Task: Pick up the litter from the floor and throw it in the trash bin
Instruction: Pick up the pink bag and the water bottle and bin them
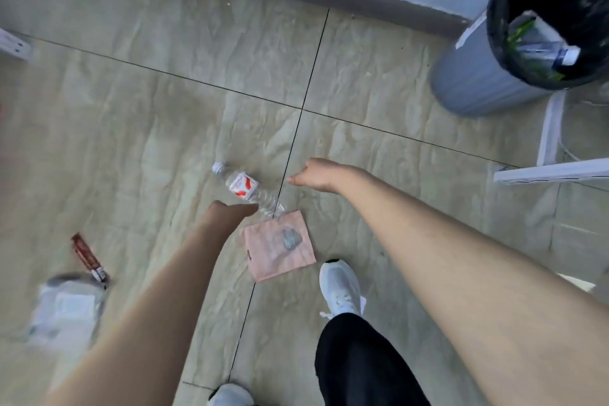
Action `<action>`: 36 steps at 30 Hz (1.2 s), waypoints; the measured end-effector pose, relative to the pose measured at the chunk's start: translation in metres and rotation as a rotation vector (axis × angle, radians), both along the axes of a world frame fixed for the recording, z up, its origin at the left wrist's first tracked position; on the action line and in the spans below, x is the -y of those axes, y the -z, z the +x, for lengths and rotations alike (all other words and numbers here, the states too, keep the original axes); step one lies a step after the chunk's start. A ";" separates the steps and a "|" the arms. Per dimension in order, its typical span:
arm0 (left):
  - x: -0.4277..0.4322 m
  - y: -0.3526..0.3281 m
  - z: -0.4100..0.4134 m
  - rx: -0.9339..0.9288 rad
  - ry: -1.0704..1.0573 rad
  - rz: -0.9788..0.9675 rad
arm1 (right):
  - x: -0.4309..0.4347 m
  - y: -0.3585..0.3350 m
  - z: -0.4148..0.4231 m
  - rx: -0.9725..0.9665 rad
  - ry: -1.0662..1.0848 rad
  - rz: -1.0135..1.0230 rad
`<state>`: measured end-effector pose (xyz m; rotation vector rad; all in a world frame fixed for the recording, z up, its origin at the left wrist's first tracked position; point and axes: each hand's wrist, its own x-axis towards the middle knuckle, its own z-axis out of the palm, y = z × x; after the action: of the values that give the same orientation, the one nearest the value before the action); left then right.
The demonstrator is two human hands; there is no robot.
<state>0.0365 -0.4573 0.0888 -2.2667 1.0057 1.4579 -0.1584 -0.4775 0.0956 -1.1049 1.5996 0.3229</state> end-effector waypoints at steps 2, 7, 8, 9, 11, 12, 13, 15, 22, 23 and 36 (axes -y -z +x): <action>-0.012 0.051 0.015 0.011 -0.065 0.025 | -0.003 0.042 0.019 0.007 0.034 -0.017; -0.063 0.174 0.050 0.030 -0.127 0.068 | -0.009 0.151 0.077 -0.024 0.051 -0.098; -0.075 0.193 0.053 0.021 -0.139 0.076 | -0.012 0.170 0.089 -0.049 0.052 -0.120; -0.085 0.210 0.054 0.015 -0.144 0.074 | -0.016 0.187 0.101 -0.086 0.058 -0.144; -0.100 0.236 0.049 0.024 -0.121 0.058 | -0.027 0.215 0.118 -0.164 0.058 -0.188; -0.106 0.247 0.045 0.054 -0.102 0.039 | -0.031 0.228 0.124 -0.199 0.055 -0.217; -0.109 0.256 0.040 0.100 -0.076 0.009 | -0.034 0.239 0.128 -0.227 0.055 -0.251; -0.114 0.267 0.031 0.180 0.007 -0.093 | -0.038 0.254 0.130 -0.253 0.064 -0.320; -0.118 0.258 0.048 0.143 0.146 -0.199 | -0.040 0.229 0.095 -0.253 0.161 -0.355; -0.115 0.248 0.052 0.074 0.079 -0.196 | -0.039 0.216 0.087 -0.250 0.171 -0.357; -0.037 -0.011 -0.071 -0.279 0.076 -0.358 | -0.016 -0.042 -0.084 -0.268 0.557 -0.375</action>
<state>-0.0350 -0.4202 0.0999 -2.2598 1.5286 1.7099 -0.2421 -0.4614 0.1378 -0.8584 2.1906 -0.2190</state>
